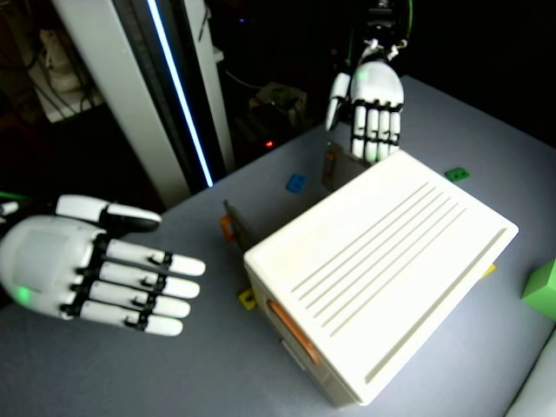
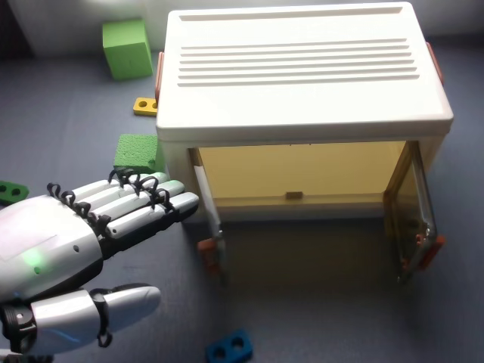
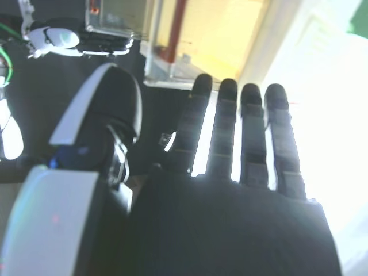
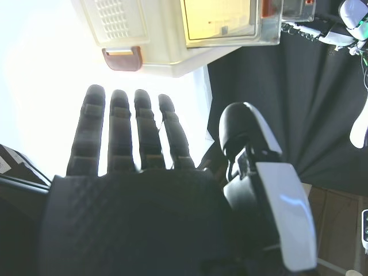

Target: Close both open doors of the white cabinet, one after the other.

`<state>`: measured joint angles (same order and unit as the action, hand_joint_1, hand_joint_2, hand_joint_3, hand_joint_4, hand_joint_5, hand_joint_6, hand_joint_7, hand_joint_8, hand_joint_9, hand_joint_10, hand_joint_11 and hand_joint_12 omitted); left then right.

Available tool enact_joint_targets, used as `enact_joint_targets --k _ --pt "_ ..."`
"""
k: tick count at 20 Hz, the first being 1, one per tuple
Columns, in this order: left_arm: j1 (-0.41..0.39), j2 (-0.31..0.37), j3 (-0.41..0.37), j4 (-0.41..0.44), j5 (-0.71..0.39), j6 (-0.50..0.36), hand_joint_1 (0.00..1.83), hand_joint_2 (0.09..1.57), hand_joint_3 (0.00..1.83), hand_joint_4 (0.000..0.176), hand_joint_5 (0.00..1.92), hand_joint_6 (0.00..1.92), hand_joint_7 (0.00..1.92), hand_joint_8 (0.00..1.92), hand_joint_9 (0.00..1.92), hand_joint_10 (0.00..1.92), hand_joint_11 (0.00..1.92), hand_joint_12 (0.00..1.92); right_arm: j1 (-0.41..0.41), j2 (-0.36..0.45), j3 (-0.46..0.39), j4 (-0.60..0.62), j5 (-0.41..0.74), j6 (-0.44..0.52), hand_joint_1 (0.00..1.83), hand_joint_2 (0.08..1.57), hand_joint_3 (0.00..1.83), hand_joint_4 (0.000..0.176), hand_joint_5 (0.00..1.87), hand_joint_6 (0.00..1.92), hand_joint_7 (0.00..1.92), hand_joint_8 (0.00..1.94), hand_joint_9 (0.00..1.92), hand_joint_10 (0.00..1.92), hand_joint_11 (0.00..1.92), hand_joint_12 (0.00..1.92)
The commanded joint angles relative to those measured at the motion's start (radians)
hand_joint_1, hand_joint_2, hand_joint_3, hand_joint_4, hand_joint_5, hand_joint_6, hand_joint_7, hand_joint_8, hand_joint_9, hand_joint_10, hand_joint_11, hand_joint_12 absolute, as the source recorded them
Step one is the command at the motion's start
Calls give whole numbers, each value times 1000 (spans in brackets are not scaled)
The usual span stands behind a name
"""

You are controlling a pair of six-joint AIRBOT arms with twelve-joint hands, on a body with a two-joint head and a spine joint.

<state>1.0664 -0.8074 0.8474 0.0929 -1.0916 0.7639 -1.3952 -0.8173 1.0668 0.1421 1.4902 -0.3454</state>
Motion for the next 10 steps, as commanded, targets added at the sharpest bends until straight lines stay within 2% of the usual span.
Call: enact_joint_targets --k 1,8,10 --pt "-11 -7 4 -2 -116 -7 0 1496 0 0 16 4 0 0 14 4 96 80 9 -1 6 28 119 6 63 1518 0 0 87 3 77 4 47 4 73 10" --pt "-39 -27 14 29 -109 -24 0 1537 10 0 22 7 13 4 22 5 64 92 9 -3 10 28 115 6 93 1515 0 0 97 2 85 2 51 1 77 6" --pt "-53 -35 19 42 -102 -31 0 1534 0 0 21 1 22 2 38 1 3 254 9 -3 12 28 113 6 98 1517 0 0 94 1 85 1 52 1 78 6"
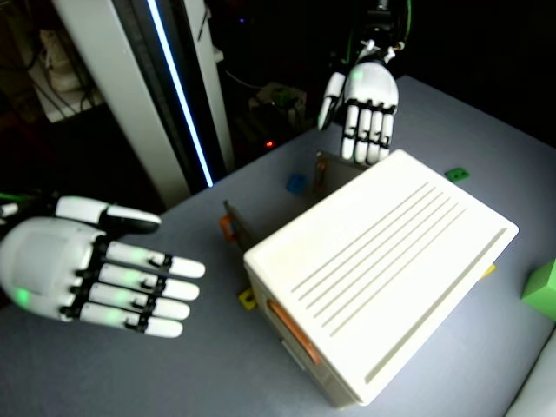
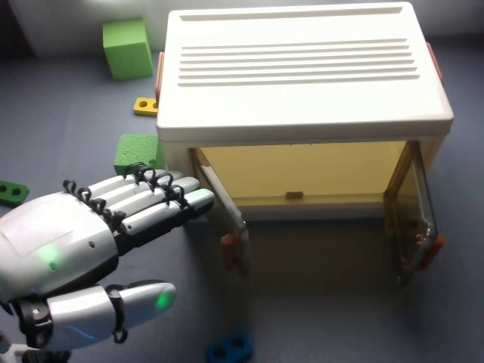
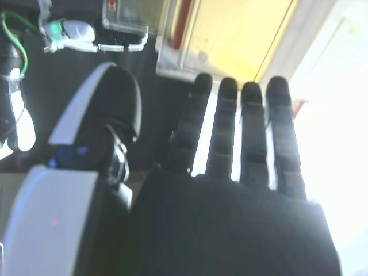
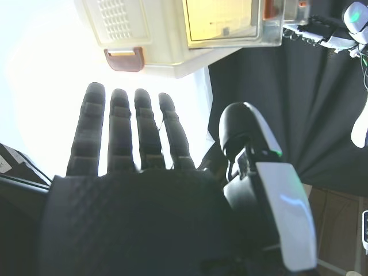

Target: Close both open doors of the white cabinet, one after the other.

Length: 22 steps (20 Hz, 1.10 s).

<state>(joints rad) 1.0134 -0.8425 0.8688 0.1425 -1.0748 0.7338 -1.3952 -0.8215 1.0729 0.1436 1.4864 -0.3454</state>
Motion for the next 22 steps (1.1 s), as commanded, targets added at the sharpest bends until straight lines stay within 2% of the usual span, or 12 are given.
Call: enact_joint_targets --k 1,9,10,11,12,15,17,18,22 --pt "-16 -10 6 7 -110 -10 0 1529 0 0 6 0 4 0 19 0 0 228 9 1 7 27 116 6 101 1517 0 0 92 0 76 0 45 0 73 3" --pt "-79 -45 30 60 -83 -35 0 1514 0 0 0 0 0 0 0 0 0 37 9 1 9 27 116 7 91 1505 0 3 93 1 70 0 43 1 75 2" --pt "-84 -50 33 64 -81 -38 0 1516 0 0 0 0 0 0 0 0 0 34 9 1 9 27 116 7 109 1506 0 0 102 2 77 1 51 2 79 3" --pt "-90 -56 38 68 -80 -44 0 1518 0 0 0 0 0 0 0 0 5 36 9 1 9 27 116 7 92 1503 0 5 96 1 69 1 49 0 71 0" --pt "-94 -61 41 71 -80 -46 0 1519 0 0 0 0 0 0 0 0 19 43 9 1 9 27 116 8 89 1501 0 0 102 3 77 5 53 2 77 3" --pt "-117 -71 49 86 -65 -47 0 1521 1 0 0 0 0 0 2 1 37 54 9 1 8 27 116 8 114 1500 0 0 118 4 104 7 73 5 102 10" --pt "-130 -78 54 92 -59 -47 0 1528 4 0 0 0 0 0 7 3 38 57 9 1 8 26 116 9 87 1493 0 13 111 1 102 2 70 1 102 5" --pt "-135 -82 58 92 -59 -47 0 1528 4 0 0 0 0 0 1 0 26 53 9 1 8 23 116 9 139 1492 0 1 122 3 108 2 73 1 102 4" --pt "-138 -85 57 92 -56 -52 0 1533 5 0 0 0 0 0 4 1 11 51 9 0 -2 -1 116 9 154 1466 0 0 136 2 106 2 64 1 92 0"
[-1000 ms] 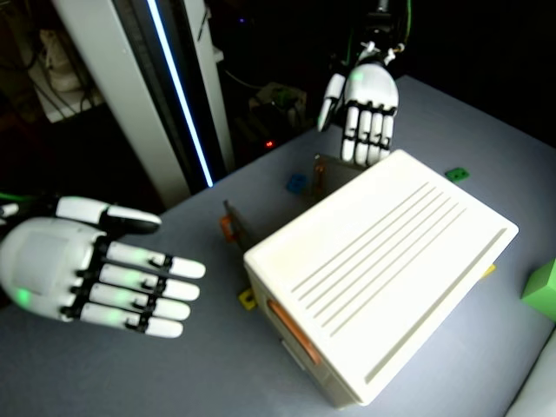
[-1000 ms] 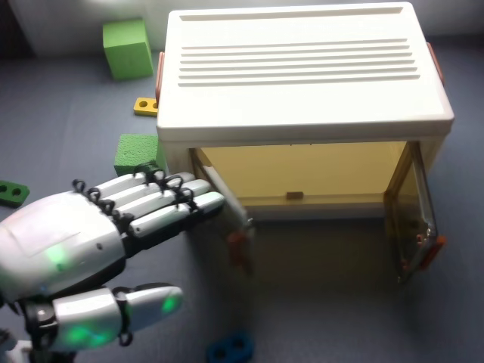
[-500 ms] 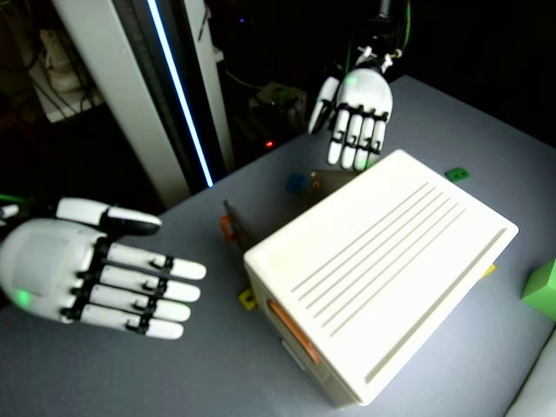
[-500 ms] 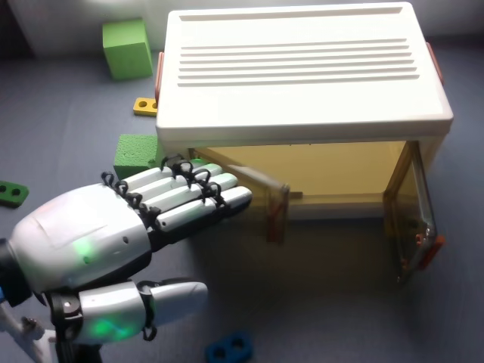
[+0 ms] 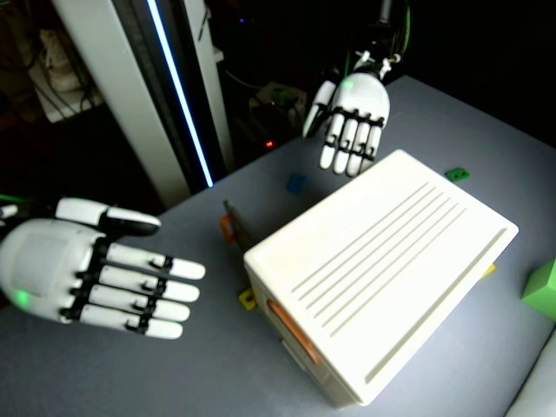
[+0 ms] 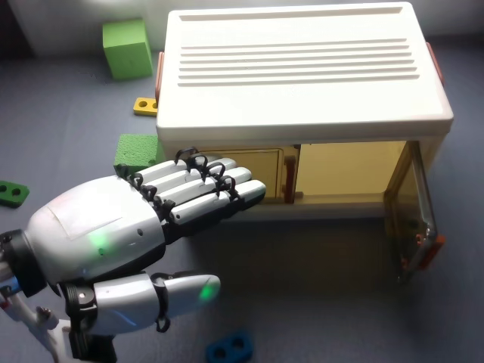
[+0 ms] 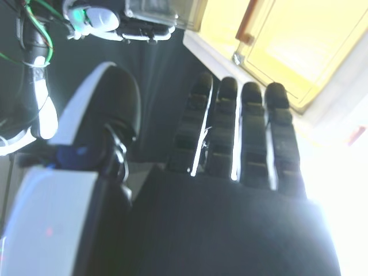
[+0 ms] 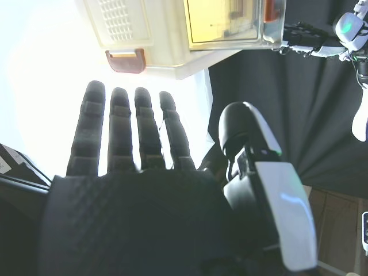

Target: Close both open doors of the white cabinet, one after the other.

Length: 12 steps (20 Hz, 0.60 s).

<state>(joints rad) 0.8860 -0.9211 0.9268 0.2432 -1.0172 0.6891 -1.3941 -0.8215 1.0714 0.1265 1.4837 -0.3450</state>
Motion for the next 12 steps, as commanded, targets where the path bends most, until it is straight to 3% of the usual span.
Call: enact_joint_targets --k 1,3,4,6,9,11,12 --pt "-10 -5 -1 -9 -113 -11 0 1529 3 0 0 0 0 0 1 0 5 50 8 0 -2 9 117 8 112 1474 1 0 111 1 87 1 44 1 69 0" --pt "3 6 -13 -9 -117 -12 0 1530 3 0 0 0 0 0 1 0 0 49 8 3 -12 -26 107 8 18 1452 0 30 101 0 88 1 71 6 121 18" --pt "8 10 -16 -9 -119 -12 0 1529 3 0 0 0 0 0 0 0 0 48 8 4 -17 -38 103 8 12 1451 0 33 97 0 90 2 77 7 122 17" --pt "23 20 -22 -18 -114 -11 0 1514 0 0 0 0 0 0 0 0 9 52 8 6 -28 -65 95 8 3 1475 6 0 98 0 75 0 68 1 110 8" --pt "75 57 -48 -71 -132 19 0 1520 0 0 0 0 1 0 24 9 53 77 13 8 -35 -93 79 8 0 1463 0 23 68 0 64 0 55 0 124 12" --pt "112 80 -63 -122 -152 52 0 1516 0 0 18 0 12 0 43 0 1 342 23 8 -37 -112 68 8 0 1464 0 30 37 0 31 0 12 0 90 0" --pt "139 95 -73 -159 -172 75 0 1508 0 0 16 0 2 0 31 0 0 373 32 8 -39 -128 56 8 0 1466 0 27 39 1 29 0 10 0 79 0"
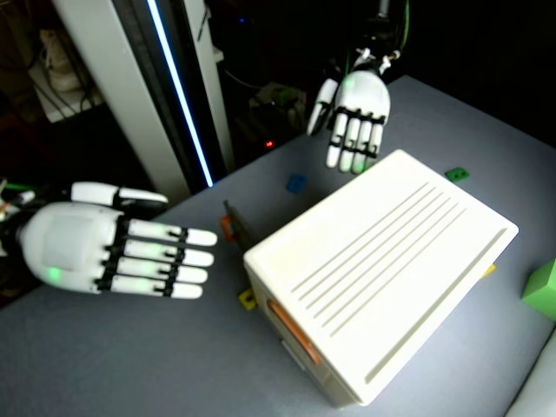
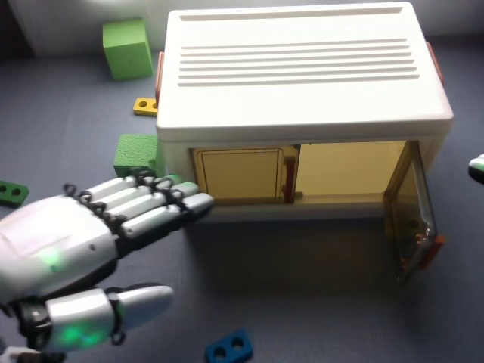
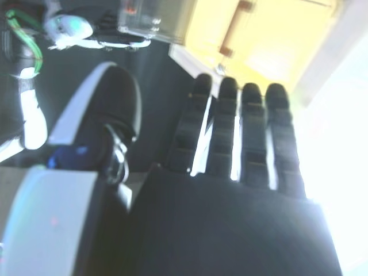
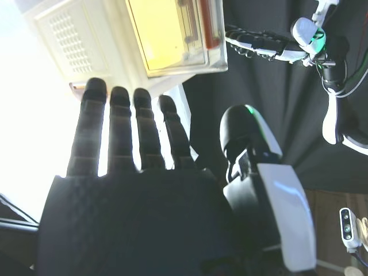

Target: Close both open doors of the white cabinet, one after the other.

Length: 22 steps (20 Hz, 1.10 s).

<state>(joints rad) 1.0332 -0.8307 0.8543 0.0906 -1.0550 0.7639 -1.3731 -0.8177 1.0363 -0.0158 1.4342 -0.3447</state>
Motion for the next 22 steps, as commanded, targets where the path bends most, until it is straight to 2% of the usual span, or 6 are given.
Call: enact_joint_targets --k 1,5,8,11,13,22 --pt "11 17 -10 -36 -153 20 0 1514 0 0 16 0 0 0 20 2 0 312 20 4 -4 2 96 7 0 1472 3 19 39 1 26 0 4 0 68 0" --pt "70 57 -39 -143 -234 86 0 1557 10 0 0 0 0 0 0 0 0 4 62 4 -3 -49 46 5 2 1510 15 0 40 3 19 0 0 0 33 0" --pt "109 74 -52 -196 -294 113 0 1549 6 0 0 0 0 0 0 0 14 7 77 3 0 -68 5 -4 0 1493 4 14 18 0 5 0 0 0 19 1" --pt "143 86 -62 -233 -338 126 0 1522 0 0 21 6 17 5 43 14 91 46 83 1 1 -81 -13 -4 0 1506 8 0 18 1 0 0 0 0 16 1" --pt "161 91 -68 -252 -358 134 0 1510 0 0 66 3 94 3 130 7 8 467 93 -1 1 -94 -22 -4 0 1514 10 0 1 0 0 0 0 0 0 0" --pt "190 91 -72 -269 -373 134 0 1461 0 0 12 1 24 0 38 1 0 306 149 -11 -4 -171 -57 -4 0 1506 1 0 0 0 0 0 0 0 0 0"
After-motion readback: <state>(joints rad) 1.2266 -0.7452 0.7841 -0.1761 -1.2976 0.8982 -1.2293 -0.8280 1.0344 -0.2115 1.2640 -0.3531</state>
